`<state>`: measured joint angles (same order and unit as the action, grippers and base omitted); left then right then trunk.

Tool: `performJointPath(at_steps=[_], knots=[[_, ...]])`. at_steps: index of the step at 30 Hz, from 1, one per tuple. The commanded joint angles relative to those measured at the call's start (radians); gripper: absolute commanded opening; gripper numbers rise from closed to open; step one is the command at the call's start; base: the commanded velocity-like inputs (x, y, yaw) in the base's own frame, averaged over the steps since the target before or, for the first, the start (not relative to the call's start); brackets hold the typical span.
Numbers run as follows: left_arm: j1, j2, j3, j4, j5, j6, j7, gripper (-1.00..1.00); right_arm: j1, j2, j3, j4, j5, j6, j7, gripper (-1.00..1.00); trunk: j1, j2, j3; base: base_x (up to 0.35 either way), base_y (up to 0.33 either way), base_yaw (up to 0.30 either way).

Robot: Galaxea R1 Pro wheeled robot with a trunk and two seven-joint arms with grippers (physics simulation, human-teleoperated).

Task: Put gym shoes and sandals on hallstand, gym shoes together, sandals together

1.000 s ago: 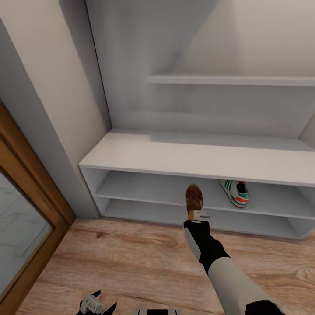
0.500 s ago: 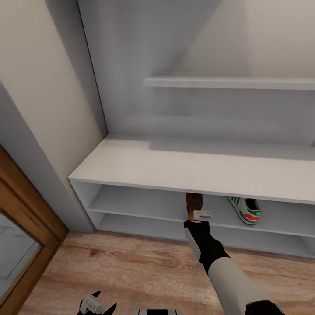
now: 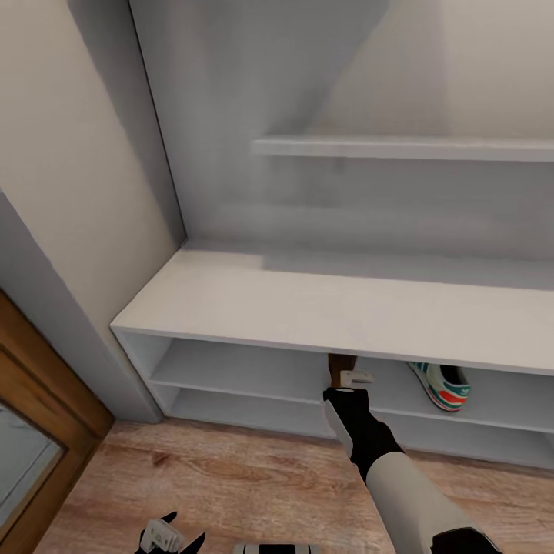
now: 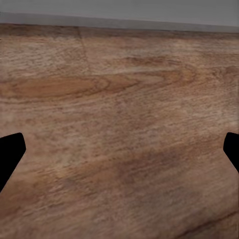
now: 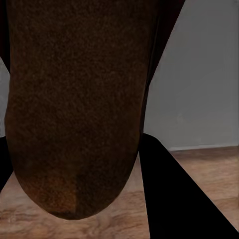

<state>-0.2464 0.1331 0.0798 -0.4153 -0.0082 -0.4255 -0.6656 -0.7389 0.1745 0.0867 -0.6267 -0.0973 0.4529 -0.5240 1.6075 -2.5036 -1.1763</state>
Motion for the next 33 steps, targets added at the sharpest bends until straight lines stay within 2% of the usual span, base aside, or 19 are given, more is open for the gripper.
performJointPath(at_steps=[1,28,29,33], knots=[[-0.001,0.000,0.006,0.001,-0.001,-0.001,-0.008,1.00,0.000,0.000,0.003,-0.001,-0.013,0.001,-0.010,-1.00,0.000,0.000,-0.001,0.132,0.000,0.000],[-0.001,0.000,0.006,0.003,-0.001,-0.002,-0.008,1.00,0.000,0.000,0.004,-0.007,-0.013,0.001,-0.010,-1.00,0.000,0.000,-0.001,0.067,0.000,0.000],[-0.001,0.000,0.006,0.003,-0.001,-0.002,-0.008,1.00,0.000,0.000,0.004,-0.007,-0.013,0.001,-0.010,1.00,0.000,0.000,-0.001,0.003,0.000,0.000],[-0.001,0.000,0.007,0.003,-0.001,-0.002,-0.008,1.00,0.000,0.000,0.003,-0.007,-0.013,0.001,-0.011,1.00,0.000,0.000,-0.001,0.000,0.000,0.000]])
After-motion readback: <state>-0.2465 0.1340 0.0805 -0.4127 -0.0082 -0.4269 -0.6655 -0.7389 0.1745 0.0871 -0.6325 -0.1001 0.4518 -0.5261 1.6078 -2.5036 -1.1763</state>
